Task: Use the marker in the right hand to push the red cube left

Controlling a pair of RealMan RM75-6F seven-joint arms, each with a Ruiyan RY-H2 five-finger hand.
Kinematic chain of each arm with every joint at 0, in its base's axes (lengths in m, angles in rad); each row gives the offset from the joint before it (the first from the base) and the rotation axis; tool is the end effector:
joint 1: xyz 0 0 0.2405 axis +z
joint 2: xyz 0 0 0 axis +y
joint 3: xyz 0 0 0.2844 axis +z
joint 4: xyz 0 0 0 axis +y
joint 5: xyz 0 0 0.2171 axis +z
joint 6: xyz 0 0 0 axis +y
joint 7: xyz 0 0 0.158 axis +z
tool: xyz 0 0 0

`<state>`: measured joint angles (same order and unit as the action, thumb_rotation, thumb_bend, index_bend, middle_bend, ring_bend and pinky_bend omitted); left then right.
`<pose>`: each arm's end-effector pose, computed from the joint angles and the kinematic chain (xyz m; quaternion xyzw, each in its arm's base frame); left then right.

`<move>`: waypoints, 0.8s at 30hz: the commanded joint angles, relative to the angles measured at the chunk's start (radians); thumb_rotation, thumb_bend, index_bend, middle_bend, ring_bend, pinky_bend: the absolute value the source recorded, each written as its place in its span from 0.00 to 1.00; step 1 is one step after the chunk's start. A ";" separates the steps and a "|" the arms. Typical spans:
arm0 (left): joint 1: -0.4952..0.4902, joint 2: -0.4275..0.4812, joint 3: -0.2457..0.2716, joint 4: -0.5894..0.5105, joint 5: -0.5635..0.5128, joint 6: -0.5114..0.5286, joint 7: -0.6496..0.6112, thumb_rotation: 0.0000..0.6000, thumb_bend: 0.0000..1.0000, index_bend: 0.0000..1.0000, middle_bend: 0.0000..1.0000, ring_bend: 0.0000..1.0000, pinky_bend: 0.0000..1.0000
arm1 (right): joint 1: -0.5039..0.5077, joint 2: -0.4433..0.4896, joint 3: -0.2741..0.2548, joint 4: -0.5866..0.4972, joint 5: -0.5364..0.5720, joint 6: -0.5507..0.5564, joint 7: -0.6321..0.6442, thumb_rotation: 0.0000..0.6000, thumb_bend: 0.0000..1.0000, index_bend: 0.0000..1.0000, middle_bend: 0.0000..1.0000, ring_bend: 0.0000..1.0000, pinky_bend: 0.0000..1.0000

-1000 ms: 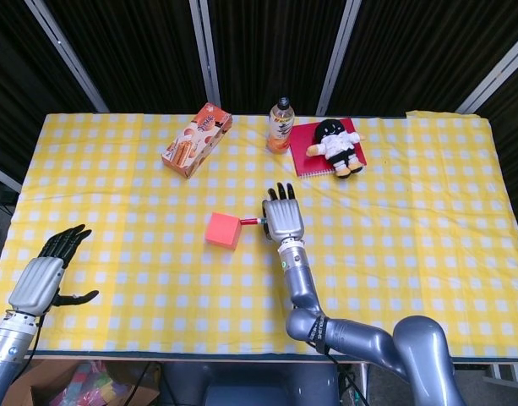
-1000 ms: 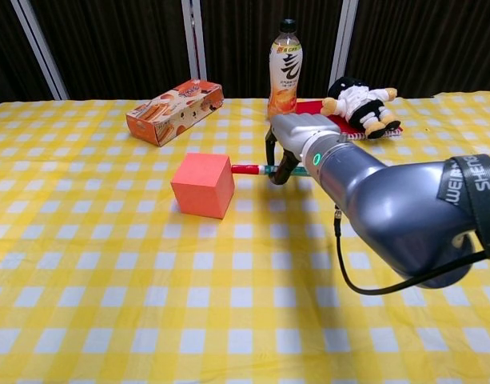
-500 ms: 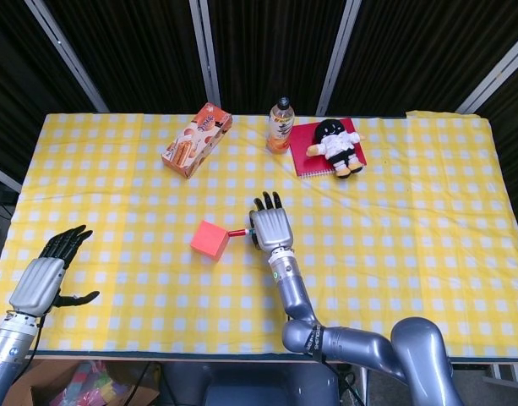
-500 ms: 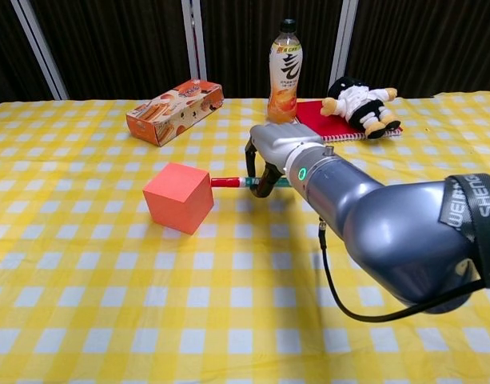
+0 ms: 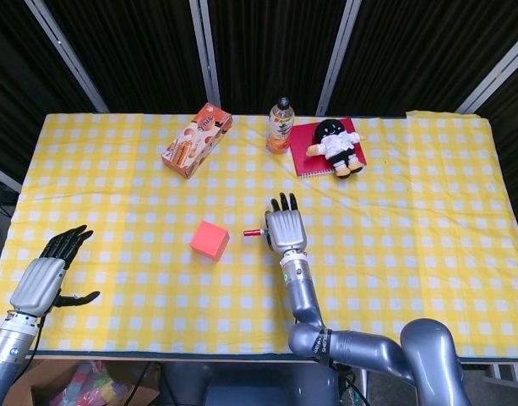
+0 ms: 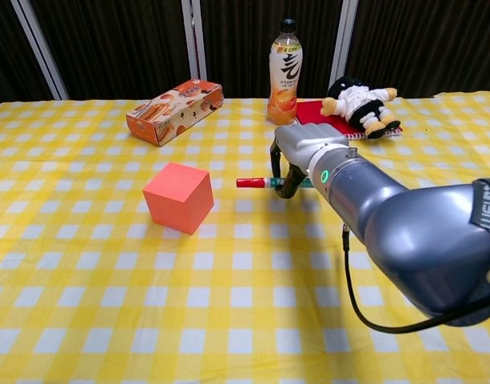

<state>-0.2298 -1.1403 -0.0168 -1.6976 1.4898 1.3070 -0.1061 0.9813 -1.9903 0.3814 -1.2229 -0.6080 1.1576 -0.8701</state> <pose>-0.3017 0.2311 0.1188 -0.6222 -0.4672 -0.4162 0.4705 -0.0769 -0.4024 -0.1209 0.6873 -0.4024 0.3024 0.5237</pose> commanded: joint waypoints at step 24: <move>0.000 0.019 -0.005 -0.005 -0.022 -0.012 -0.029 1.00 0.00 0.00 0.00 0.00 0.00 | 0.175 -0.220 0.124 0.171 0.030 -0.023 -0.080 1.00 0.55 0.60 0.20 0.00 0.00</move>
<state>-0.2296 -1.1216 -0.0213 -1.7024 1.4675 1.2947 -0.1347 1.1480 -2.2006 0.4978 -1.0586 -0.5757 1.1403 -0.9527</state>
